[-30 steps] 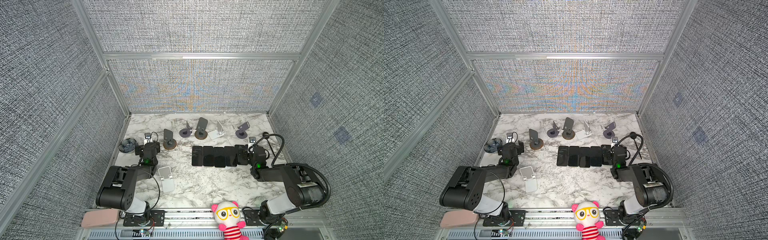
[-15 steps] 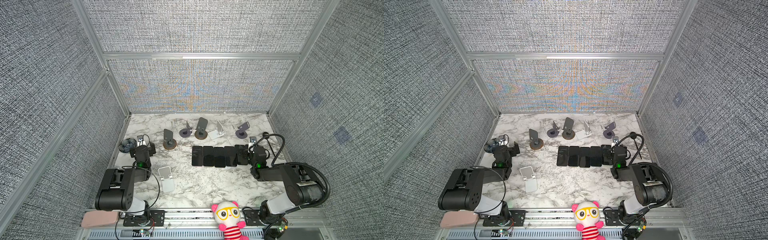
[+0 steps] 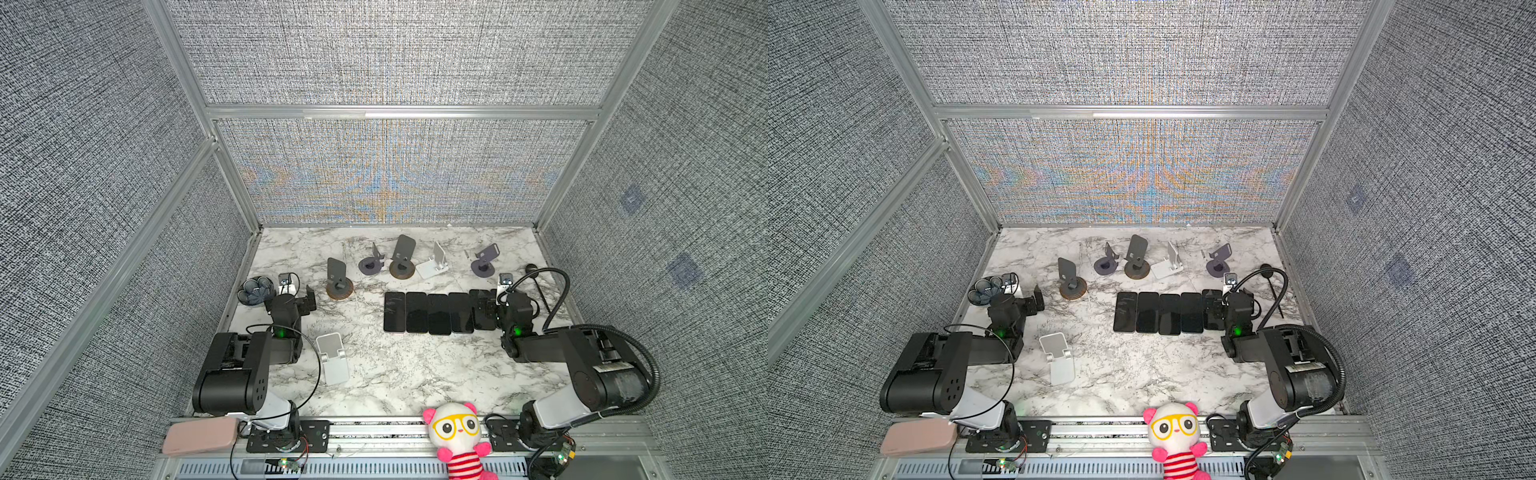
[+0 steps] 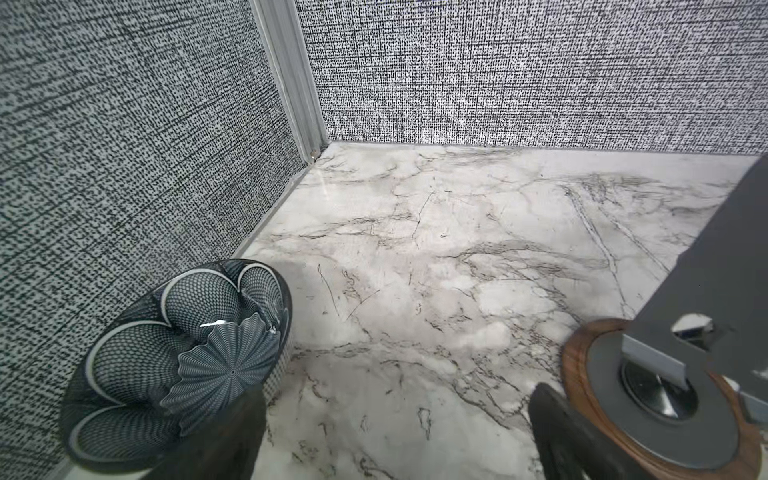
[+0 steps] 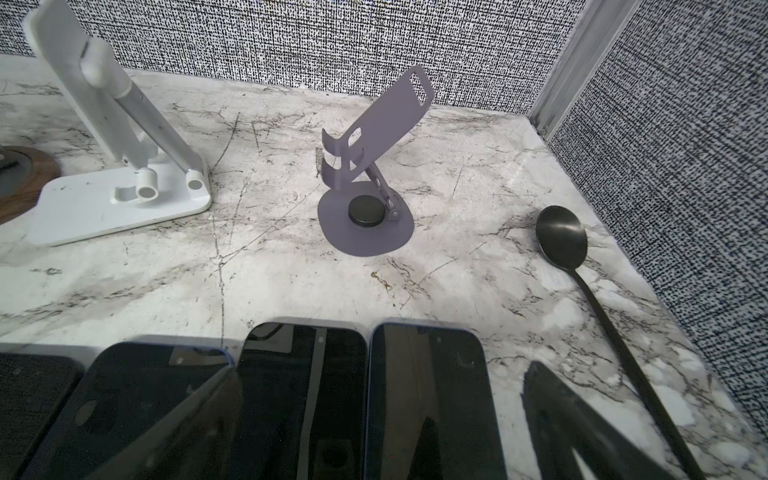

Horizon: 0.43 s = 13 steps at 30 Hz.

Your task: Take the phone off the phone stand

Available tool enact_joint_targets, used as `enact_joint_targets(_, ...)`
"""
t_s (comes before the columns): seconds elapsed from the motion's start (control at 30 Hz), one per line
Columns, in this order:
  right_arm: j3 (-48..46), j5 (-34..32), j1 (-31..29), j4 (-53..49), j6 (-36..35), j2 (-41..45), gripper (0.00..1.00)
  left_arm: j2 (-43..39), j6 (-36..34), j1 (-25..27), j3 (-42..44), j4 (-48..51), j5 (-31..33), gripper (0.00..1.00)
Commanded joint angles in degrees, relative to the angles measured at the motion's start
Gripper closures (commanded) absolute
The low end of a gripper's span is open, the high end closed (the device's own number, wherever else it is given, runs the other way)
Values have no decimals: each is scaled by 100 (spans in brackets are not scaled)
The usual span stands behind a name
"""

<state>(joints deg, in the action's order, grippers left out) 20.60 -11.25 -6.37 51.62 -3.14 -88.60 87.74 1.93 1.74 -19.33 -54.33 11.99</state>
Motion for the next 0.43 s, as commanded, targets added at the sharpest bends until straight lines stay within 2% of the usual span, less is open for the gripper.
enact_joint_targets(0.0, 27, 32, 4, 179, 45, -8, 1, 9, 18, -6, 0, -189, -43, 1)
enact_joint_targets(0.4, 100, 151, 92, 19, 111, 5, 1, 14, 26, -6, -9, -166, -54, 1)
